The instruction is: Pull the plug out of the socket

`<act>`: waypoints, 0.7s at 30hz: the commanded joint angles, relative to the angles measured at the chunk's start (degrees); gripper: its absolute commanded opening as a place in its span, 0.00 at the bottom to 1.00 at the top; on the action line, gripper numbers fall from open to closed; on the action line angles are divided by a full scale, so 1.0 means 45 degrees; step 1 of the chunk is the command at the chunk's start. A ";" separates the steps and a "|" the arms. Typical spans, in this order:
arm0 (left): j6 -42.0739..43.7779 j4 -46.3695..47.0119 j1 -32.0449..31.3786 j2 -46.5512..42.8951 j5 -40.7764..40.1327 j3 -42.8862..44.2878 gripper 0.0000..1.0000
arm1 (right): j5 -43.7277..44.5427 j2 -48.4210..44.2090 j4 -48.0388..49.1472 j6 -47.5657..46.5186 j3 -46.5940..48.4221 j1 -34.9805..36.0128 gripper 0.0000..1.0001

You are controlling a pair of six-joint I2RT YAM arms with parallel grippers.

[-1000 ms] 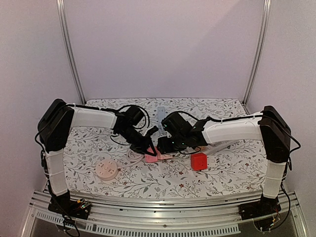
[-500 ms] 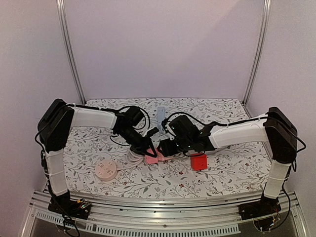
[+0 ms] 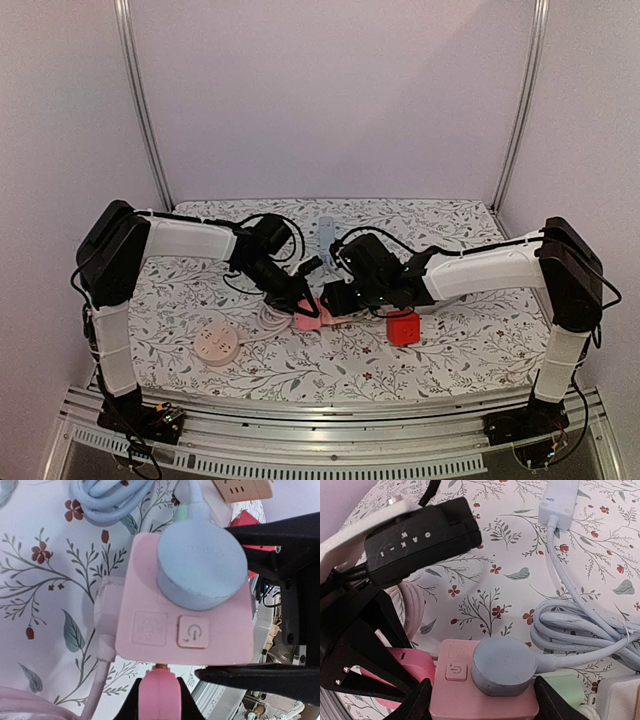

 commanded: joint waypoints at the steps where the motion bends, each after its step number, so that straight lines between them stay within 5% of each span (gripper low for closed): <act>1: -0.0048 0.0186 0.0495 -0.0301 -0.0241 -0.0097 0.00 | 0.2062 0.0251 -0.2235 0.0812 0.0649 0.0015 0.31; 13: -0.0067 0.0226 0.0495 -0.0338 -0.0239 -0.0102 0.00 | 0.2780 0.0639 -0.3030 0.1928 0.1172 -0.0196 0.31; 21: -0.0046 0.0201 0.0495 -0.0341 -0.0119 -0.0079 0.00 | 0.0769 0.0198 -0.1160 0.0720 0.0337 -0.0145 0.32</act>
